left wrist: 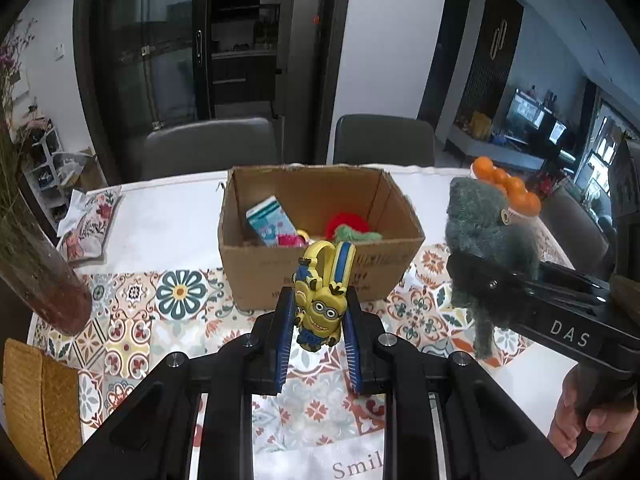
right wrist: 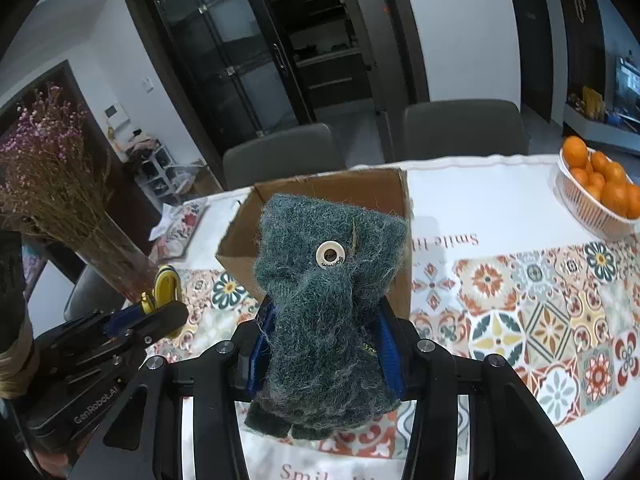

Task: Organize soft objects
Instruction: 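Lift the minion toy and green plush and carry both over the box, then open both tools to drop the minion and green plush into the box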

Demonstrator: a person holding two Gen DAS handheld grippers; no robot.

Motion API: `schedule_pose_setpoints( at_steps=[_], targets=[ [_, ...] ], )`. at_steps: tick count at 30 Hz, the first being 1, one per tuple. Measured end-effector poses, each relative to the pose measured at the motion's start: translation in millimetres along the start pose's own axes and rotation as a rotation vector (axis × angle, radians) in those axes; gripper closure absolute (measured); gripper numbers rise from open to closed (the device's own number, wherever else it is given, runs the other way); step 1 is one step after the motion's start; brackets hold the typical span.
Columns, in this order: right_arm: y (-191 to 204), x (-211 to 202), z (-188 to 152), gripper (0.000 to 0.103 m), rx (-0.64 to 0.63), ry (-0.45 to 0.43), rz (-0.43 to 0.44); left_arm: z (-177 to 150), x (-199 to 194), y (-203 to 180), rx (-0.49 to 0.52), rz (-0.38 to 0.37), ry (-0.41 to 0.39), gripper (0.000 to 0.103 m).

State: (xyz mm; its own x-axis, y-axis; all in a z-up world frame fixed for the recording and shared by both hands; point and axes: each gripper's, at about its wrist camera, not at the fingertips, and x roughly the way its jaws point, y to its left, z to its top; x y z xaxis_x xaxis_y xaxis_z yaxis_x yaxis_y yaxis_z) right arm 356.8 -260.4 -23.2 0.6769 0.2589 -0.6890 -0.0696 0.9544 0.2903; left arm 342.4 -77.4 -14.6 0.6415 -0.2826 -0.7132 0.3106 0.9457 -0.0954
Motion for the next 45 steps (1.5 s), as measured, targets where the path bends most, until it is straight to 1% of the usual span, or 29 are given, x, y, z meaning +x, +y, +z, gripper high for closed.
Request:
schedule_pose_setpoints(
  at_steps=[12,19,25,33,42,45],
  targets=[
    [14.7,2.5,37.2,0.056,-0.057,-0.061,0.006,31.0,3.3,10.6,-0.020,0.018,-0.057,0.079],
    [13.2,15.2,56.3,0.055,-0.067,-0.064,0.012,50.3,15.1,15.5,-0.018,0.037,-0.076,0.079],
    [5.9,31.1,71.1,0.055,-0.072,-0.056,0.016,62.5,29.7,17.7,-0.007,0.052,-0.076,0.079],
    [-0.4,65.0,87.2,0.055,-0.087,-0.008,0.012,79.4,59.4,25.5,-0.005,0.065,-0.061,0.079],
    [-10.6,111.9,97.5,0.055,-0.087,0.062,-0.001,88.8,106.6,33.7,-0.011,0.060,-0.004,0.079],
    [-11.7,127.9,97.6,0.055,-0.107,0.093,-0.008,89.0,124.2,38.3,-0.016,0.056,0.022,0.079]
  ],
)
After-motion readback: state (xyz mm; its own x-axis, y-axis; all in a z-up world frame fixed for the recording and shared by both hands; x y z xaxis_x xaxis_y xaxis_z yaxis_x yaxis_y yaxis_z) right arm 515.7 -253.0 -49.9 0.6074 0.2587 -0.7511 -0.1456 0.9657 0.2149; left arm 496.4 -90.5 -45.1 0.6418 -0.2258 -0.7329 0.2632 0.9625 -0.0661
